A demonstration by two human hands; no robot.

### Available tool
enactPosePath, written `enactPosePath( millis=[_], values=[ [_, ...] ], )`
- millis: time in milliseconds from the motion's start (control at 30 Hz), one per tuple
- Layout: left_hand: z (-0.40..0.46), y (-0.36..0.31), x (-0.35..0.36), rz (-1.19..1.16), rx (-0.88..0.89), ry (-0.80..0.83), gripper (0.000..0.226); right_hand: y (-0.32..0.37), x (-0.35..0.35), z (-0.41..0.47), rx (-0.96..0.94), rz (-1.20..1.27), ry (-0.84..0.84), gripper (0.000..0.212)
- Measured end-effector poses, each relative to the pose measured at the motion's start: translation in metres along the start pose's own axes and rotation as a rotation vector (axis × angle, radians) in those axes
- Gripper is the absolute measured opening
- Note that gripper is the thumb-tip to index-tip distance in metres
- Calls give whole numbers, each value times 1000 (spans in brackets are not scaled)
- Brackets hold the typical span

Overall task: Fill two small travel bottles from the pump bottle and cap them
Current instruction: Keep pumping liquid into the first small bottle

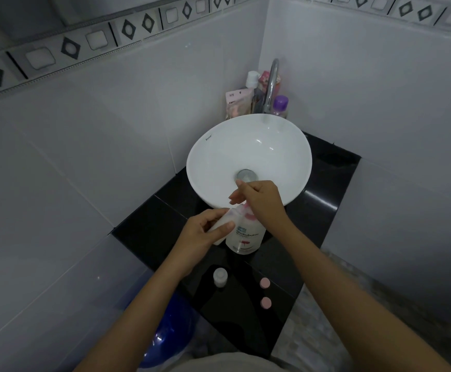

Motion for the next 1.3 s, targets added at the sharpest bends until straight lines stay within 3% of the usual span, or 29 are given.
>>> enactPosePath(
  millis=[600,1300],
  values=[
    [-13,-4,-9,1,29,5,29,3,-2,-1,31,64,-10,36],
    [-17,4,-16,-13,-9,-40,28,16,-18,-10,-27,177,-64,21]
  ],
)
Point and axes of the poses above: each hand's wrist, its own z-axis towards the middle knuckle, its own x-axis out of the palm, y = z × x, the point moved 6 cm from there along z, towards the middle knuckle, and after that the axes turned 5 degrees about -y, right-handed, at the moved point
